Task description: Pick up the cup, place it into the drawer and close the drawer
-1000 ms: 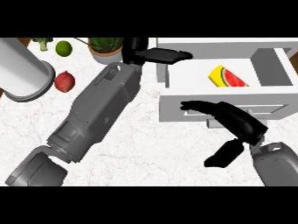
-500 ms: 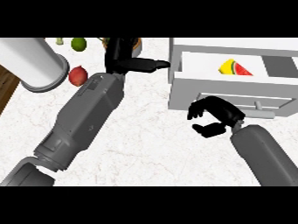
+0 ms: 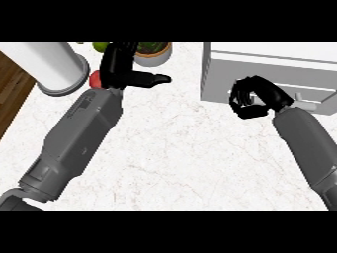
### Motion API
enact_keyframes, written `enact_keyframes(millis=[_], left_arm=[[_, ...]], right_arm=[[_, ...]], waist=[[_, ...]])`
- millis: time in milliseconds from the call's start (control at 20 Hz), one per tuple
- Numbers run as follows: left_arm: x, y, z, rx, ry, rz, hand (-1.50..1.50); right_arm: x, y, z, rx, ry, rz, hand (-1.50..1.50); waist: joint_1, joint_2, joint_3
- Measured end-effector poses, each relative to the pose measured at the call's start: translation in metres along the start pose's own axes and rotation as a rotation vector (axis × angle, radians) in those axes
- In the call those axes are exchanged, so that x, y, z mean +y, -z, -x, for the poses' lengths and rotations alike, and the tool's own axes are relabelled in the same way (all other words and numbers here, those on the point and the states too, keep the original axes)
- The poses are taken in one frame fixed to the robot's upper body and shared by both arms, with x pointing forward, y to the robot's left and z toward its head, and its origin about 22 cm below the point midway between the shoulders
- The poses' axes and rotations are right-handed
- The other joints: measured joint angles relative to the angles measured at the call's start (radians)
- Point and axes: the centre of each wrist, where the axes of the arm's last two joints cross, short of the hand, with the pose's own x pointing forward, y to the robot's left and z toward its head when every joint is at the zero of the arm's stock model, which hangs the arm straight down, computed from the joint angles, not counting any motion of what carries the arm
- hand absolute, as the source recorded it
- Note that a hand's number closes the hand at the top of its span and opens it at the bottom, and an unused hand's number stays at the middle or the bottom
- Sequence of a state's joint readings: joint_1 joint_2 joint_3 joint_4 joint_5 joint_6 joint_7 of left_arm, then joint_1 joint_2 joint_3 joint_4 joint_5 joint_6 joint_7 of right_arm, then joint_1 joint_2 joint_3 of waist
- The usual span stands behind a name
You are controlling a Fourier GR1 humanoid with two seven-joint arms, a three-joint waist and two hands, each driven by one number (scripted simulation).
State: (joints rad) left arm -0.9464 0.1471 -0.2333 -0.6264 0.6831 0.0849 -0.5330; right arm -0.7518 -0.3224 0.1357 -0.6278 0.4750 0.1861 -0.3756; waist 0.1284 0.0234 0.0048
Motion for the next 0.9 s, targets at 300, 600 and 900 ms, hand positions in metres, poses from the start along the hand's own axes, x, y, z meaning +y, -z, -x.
enact_keyframes(millis=[300,600,900], left_arm=[[0.016,-0.006,-0.004,0.009,0.003,0.018,-1.50],[0.023,-0.008,-0.008,0.012,-0.003,0.047,-1.50],[0.024,-0.014,-0.005,0.023,-0.023,0.069,-1.50]], right_arm=[[-0.007,-0.003,0.010,-0.007,0.100,0.003,1.50],[-0.016,-0.009,0.016,-0.013,0.184,-0.024,1.50],[-0.025,-0.017,0.020,-0.025,0.247,-0.047,1.50]], waist=[[0.017,0.002,0.005],[0.033,0.003,0.007],[0.050,0.008,0.012]])
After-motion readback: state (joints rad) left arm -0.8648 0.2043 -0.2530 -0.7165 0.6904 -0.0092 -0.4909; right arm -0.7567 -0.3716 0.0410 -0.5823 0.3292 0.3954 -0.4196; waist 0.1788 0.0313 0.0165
